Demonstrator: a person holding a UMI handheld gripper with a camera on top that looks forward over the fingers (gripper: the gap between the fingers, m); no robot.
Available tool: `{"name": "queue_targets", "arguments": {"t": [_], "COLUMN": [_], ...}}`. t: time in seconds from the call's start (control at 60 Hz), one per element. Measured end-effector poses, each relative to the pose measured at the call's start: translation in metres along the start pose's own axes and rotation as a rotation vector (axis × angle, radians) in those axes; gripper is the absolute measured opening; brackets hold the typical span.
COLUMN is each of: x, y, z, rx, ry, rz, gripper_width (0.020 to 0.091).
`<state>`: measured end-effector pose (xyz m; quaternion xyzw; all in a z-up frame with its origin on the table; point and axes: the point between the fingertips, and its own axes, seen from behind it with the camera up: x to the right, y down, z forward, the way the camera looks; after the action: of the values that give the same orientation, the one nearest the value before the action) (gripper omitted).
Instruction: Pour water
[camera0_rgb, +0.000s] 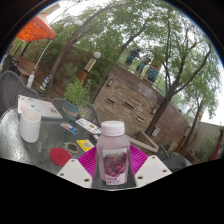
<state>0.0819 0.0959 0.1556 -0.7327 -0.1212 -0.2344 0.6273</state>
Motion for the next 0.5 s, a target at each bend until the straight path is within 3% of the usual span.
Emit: {"name": "queue_targets", "arguments": {"t": [0.15, 0.35, 0.383, 0.45, 0.467, 0.5], "x": [-0.069, -0.155, -0.151, -0.164, -0.16, -0.163], "y": [-0.09, -0.11, -0.117, -0.115, -0.118, -0.119], "z": [0.014, 0.029, 0.038, 0.03, 0.035, 0.033], "rx": [0.119, 0.285, 0.293, 0.313, 0.325, 0.339], "ry": [-0.008, 0.077, 0.039, 0.124, 0.069, 0.075], "rz": [-0.571, -1.405, -1.517, -1.707, -1.739, -1.799], "gripper_width": [0.0429, 0.0426, 0.0425, 0.0426, 0.0427, 0.0427]}}
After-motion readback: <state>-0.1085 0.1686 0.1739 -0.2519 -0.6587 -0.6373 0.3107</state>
